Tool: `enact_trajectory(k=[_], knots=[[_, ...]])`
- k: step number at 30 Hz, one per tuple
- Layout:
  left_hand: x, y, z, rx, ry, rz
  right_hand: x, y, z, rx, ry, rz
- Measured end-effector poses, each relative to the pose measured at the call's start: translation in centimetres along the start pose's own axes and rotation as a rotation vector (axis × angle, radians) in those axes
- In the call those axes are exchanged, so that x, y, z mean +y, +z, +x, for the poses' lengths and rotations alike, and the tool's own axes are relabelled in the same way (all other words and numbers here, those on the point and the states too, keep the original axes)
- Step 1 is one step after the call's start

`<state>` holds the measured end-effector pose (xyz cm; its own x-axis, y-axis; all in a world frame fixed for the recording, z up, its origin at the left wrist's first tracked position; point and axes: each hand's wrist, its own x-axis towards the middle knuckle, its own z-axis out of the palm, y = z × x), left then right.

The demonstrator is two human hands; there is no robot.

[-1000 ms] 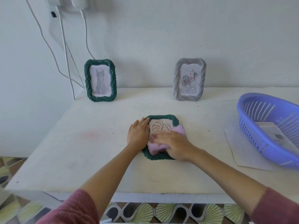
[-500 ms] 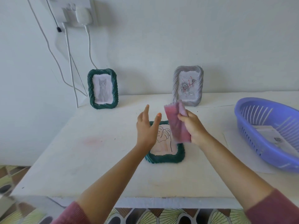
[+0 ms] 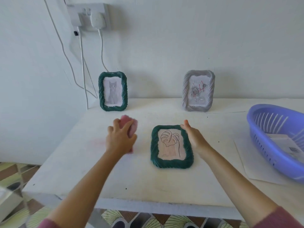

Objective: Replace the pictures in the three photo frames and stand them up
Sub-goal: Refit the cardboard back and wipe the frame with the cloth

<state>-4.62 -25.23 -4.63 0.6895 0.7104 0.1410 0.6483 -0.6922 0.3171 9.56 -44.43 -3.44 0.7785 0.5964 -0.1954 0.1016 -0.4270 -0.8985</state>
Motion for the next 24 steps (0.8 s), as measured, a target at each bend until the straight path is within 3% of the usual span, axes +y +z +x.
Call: enact_trajectory(k=[3, 6, 12, 15, 20, 22, 24], knots=[[-4.4, 0.9, 0.4, -0.236, -0.019, 0.214, 1.8, -0.6, -0.2, 0.142, -0.015, -0.275], [-5.5, 1.1, 0.7, -0.338, -0.017, 0.211, 3.4, -0.3, -0.2, 0.233, -0.036, -0.571], [1.1, 1.7, -0.5, -0.077, -0.115, -0.022, 3.2, 0.5, -0.7, 0.29, -0.022, -0.853], [5.7, 4.0, -2.8, -0.224, -0.111, -0.118, 3.2, 1.0, -0.5, 0.289, -0.026, -0.736], [6.9, 5.3, -2.4, -0.183, -0.243, -0.344, 3.8, 0.2, 0.5, 0.27, 0.029, -0.273], [6.7, 5.1, -1.6, -0.197, -0.276, -0.564, 3.5, -0.6, 1.1, 0.183, 0.089, 0.08], [7.0, 4.2, -1.1, -0.258, -0.341, -0.938, 2.8, -1.1, 2.1, 0.067, 0.189, 0.388]])
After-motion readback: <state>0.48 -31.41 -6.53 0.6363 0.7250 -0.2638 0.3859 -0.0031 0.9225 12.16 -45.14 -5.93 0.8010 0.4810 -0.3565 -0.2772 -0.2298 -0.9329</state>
